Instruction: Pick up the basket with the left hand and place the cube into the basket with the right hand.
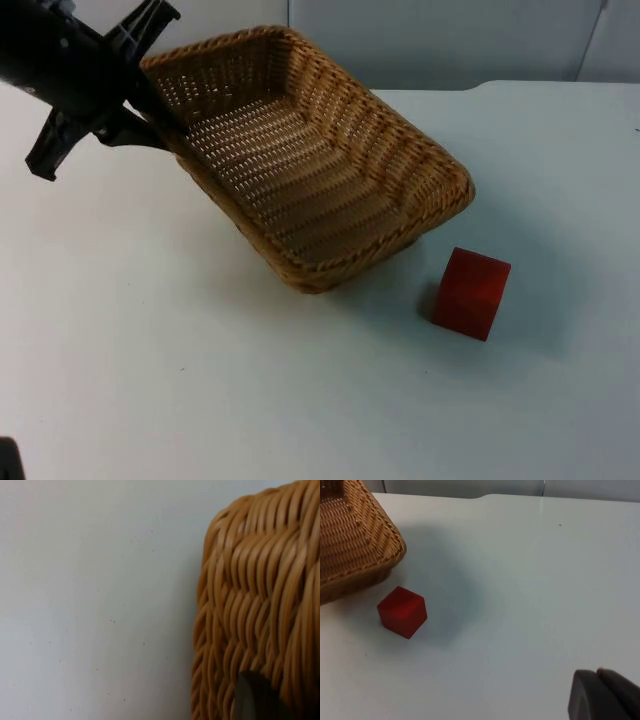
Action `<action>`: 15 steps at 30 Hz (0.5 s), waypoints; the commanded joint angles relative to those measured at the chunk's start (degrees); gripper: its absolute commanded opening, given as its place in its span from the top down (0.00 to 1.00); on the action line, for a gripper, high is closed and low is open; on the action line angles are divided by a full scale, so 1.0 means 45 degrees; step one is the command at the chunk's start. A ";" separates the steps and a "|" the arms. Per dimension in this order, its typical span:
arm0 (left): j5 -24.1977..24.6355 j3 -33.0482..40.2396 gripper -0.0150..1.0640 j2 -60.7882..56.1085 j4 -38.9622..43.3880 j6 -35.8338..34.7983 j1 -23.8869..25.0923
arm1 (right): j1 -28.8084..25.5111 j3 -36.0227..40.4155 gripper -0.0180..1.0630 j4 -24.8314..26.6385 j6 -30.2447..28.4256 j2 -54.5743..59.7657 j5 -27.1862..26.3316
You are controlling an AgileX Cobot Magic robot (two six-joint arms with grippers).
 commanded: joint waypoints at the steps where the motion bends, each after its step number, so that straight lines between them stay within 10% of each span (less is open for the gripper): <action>1: 0.0535 -0.0235 0.99 -0.0312 -0.0535 -0.0198 0.0056 | -0.0089 0.0078 0.96 -0.0002 -0.0074 -0.0051 -0.0088; 15: 0.1412 -0.0235 0.99 -0.0741 -0.0856 -0.0198 0.0414 | -0.0089 0.0078 0.96 -0.0002 -0.0074 -0.0051 -0.0088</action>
